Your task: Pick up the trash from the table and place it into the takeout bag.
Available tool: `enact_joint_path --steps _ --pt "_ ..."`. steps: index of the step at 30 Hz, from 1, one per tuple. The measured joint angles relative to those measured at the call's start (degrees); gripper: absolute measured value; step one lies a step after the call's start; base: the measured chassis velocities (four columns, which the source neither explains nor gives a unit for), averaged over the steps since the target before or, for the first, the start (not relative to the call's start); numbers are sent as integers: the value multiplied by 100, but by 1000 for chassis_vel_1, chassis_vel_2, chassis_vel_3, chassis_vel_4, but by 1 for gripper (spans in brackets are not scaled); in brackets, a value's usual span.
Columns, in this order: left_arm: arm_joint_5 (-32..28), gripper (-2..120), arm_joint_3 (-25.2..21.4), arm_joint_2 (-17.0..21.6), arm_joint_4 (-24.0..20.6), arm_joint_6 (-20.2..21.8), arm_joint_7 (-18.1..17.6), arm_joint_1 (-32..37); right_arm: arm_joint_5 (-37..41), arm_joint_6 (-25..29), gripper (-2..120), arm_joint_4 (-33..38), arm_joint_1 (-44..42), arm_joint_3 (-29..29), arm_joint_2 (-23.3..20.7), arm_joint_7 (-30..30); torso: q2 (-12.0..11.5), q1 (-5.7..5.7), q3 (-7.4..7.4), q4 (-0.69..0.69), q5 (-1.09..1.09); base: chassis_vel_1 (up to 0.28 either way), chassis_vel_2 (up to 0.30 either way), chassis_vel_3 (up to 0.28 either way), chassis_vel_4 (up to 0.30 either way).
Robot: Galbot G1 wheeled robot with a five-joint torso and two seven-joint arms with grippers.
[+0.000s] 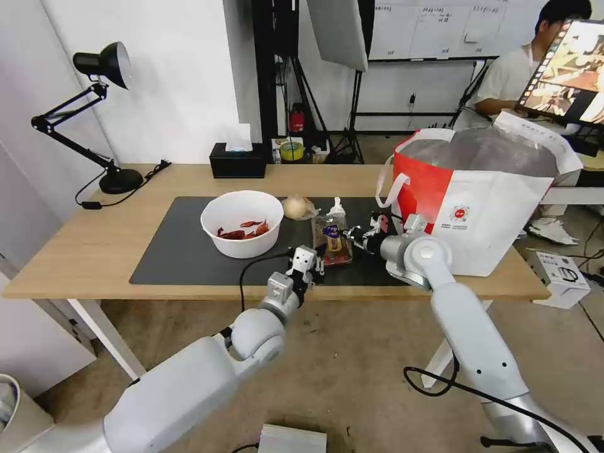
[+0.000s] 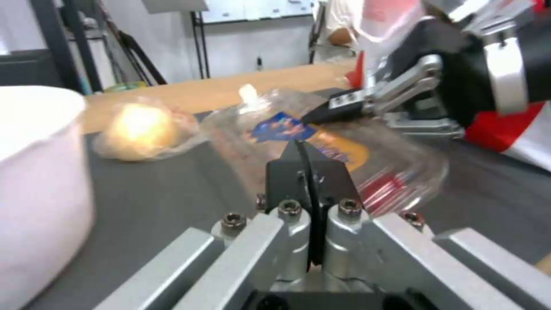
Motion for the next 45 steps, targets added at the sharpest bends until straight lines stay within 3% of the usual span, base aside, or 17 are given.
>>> enact_joint_path --steps 6,11,17,23,31,38,45 --pt "98 0 -345 147 -222 -59 21 376 -114 17 0 173 -33 5 -87 -162 0 0 -1 -1 0 0 0 0 0" --pt "214 1 -897 345 -563 -102 110 1031 -428 172 0 526 -131 -1 -207 -509 0 -1 -1 -1 0 0 0 0 0" --pt "342 22 -1657 602 -957 -151 260 1940 -922 508 0 1087 -335 31 -316 -922 1 -1 -1 0 0 0 0 0 0" --pt "487 45 -2372 675 -1241 -328 368 2662 -1526 1239 0 1711 -375 144 -530 -1138 2 -1 -1 0 0 0 0 0 0" --pt "571 72 -2624 725 -1342 -446 372 2884 -1899 1855 0 2210 -283 510 -914 -960 2 -2 -2 -1 1 0 0 0 0" --pt "542 98 -2625 748 -1294 -470 365 2783 -2252 2073 0 2298 -146 997 -1608 -543 1 -1 -1 -2 1 0 0 0 0" --pt "508 100 -2553 769 -1229 -477 364 2661 -2380 2214 0 2042 -1 1329 -2090 -379 1 -1 -1 -2 1 0 0 0 0"
